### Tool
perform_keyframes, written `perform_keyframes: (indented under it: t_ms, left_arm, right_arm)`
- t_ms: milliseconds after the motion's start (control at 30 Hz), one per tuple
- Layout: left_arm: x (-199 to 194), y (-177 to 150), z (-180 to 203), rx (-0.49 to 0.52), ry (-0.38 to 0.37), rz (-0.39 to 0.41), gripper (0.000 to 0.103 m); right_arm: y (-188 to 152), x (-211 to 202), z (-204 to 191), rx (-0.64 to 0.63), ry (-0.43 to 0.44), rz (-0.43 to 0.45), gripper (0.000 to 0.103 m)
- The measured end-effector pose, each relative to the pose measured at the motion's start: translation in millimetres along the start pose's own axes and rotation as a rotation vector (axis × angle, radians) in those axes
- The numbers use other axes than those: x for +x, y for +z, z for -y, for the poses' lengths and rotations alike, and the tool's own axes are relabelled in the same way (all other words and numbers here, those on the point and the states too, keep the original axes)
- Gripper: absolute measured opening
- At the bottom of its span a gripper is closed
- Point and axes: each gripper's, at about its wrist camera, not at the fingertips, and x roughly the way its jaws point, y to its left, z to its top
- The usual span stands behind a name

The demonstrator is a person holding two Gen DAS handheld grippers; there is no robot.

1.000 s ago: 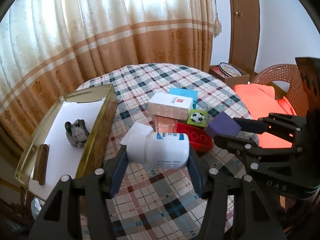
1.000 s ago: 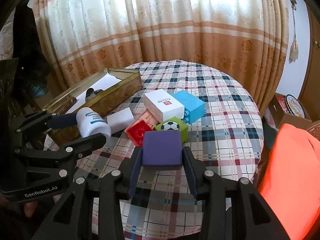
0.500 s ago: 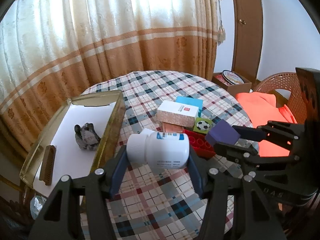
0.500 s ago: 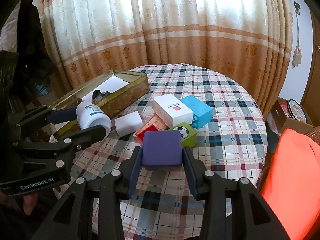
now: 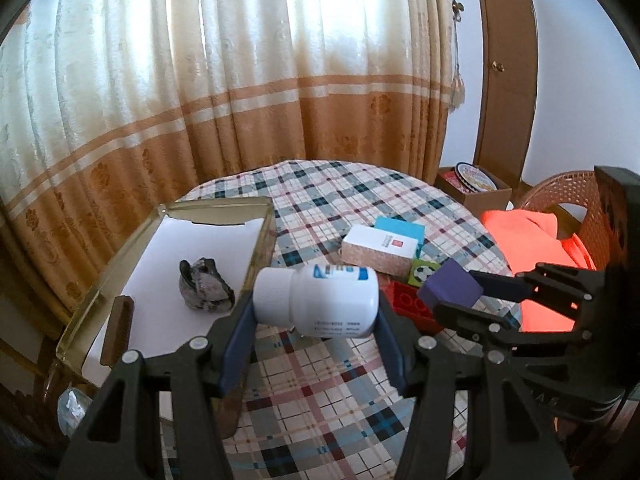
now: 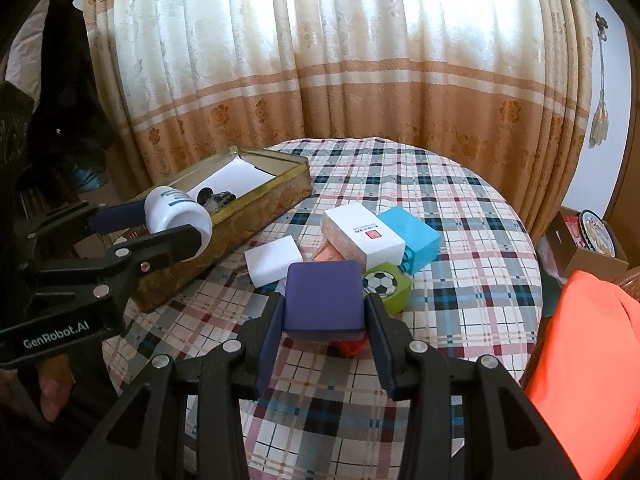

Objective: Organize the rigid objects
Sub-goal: 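Carry the purple cube and white bottle over the gold tray with both tools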

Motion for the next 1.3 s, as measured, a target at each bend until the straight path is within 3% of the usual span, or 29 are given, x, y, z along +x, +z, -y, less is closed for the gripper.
perform_keyframes:
  t_ms: [667, 1300]
  left_arm:
    - [-11.1, 9.3, -25.5, -0.049, 0.040, 0.050, 0.056]
    - [-4.8, 11.9, -65.8, -0.136, 0.105, 0.030, 0.056]
  right_arm:
    - [20.1, 3.6, -18.8, -0.031, 0.018, 0.022, 0.044]
    - [55.3, 21.2, -52.1, -0.111, 0.063, 0.032, 0.044]
